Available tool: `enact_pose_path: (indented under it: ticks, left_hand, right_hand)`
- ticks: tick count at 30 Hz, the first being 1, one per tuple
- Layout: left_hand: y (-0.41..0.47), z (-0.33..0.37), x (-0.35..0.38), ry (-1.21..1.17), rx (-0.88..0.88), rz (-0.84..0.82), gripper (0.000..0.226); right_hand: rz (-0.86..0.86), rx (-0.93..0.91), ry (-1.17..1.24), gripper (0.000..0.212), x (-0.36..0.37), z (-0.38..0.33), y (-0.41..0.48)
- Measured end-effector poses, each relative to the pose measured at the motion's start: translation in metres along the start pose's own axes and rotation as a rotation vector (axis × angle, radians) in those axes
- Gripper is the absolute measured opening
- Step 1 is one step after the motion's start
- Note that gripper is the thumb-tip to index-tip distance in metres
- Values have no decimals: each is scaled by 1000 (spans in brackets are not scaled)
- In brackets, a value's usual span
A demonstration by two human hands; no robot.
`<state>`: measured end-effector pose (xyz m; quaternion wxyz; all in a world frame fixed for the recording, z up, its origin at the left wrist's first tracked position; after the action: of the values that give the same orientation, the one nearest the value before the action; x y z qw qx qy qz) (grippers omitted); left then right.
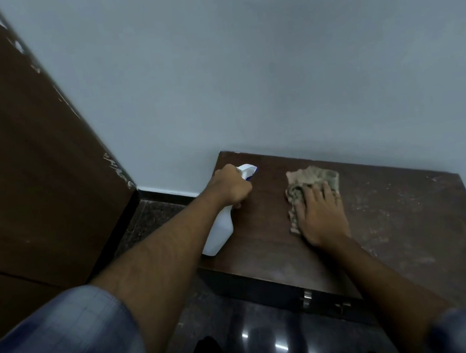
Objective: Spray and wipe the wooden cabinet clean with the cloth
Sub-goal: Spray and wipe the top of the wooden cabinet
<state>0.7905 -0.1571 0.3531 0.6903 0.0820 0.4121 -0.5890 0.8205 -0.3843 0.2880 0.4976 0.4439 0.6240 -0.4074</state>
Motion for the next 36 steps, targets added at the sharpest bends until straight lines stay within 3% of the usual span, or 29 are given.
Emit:
enact_pose_path:
  ticks: [2, 3, 6, 7, 8, 11, 12, 14, 16, 17, 20, 21, 23, 25, 26, 29, 30, 34, 36]
  left_hand:
    - [5, -6, -3, -32, -22, -11, 45]
    - [7, -8, -6, -39, -21, -5, 45]
    - [11, -10, -16, -51, -4, 9, 38]
    - [13, -12, -18, -55, -3, 7, 36]
    - [14, -14, -20, -51, 2, 7, 36]
    - [11, -19, -18, -41, -6, -5, 41]
    - [10, -19, -16, -35, -6, -9, 41]
    - [7, -16, -15, -28, 3, -3, 38]
    - [5, -14, -15, -42, 7, -17, 40]
    - [5, -14, -15, -45, 12, -29, 42]
    - [-2, -12, -8, -91, 19, -58, 41]
    - [-4, -10, -8, -102, 21, -51, 41]
    - [-10, -6, -6, -106, 25, -47, 42]
    - [-17, -5, -6, -120, 22, -51, 45]
    - [-22, -7, -6, -134, 19, -53, 47]
    - [-44, -13, -3, -201, -18, -40, 43]
    - [-52, -16, 0, -204, -32, -35, 40]
    - [-87, -31, 19, -128, -102, -35, 33]
    - [-102, -42, 31, -141, -119, -69, 26]
  right_hand:
    - [-29, 87, 50, 58, -3, -21, 34]
    - [-60, 43, 55, 59, 0, -37, 43]
    - [-100, -377, 1, 65, 9, -65, 38]
    - [-116, -442, -26, 67, 10, -56, 35]
    - [-107, -412, -62, 67, 7, -46, 42]
    - [-85, -14, -2, 64, 6, -46, 73]
    - [-95, 29, 23, 64, 9, -63, 72]
    - [-59, -227, 12, 64, 18, -108, 56]
    - [-65, -495, -39, 64, 24, -106, 34]
    - [-50, -503, -72, 63, 19, -95, 38]
    - [-97, -162, -80, 65, 8, -76, 72]
    - [-112, -157, -71, 66, 9, -90, 69]
    - [-75, -408, -35, 64, 11, -120, 40]
    - [-55, -571, 16, 61, 17, -100, 3]
    - [-27, -515, 44, 61, 12, -75, -3]
    - [0, -67, 34, 58, 5, -13, -5]
    - [17, -21, 11, 57, 8, -11, -17]
    - [-10, -304, 43, 59, 16, -6, -74]
    - [-43, -221, 101, 57, 8, 11, -63]
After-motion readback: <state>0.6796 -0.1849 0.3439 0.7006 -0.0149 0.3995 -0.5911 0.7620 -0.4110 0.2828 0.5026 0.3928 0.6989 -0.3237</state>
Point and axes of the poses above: each hand's wrist, its own y-axis towards the middle knuckle, its own x-axis out of the palm, z = x × y, the point moved 7 cm from there along y, towards the middle knuckle, and after that the axes turned 2 degrees about x, right-handed, at the moved point
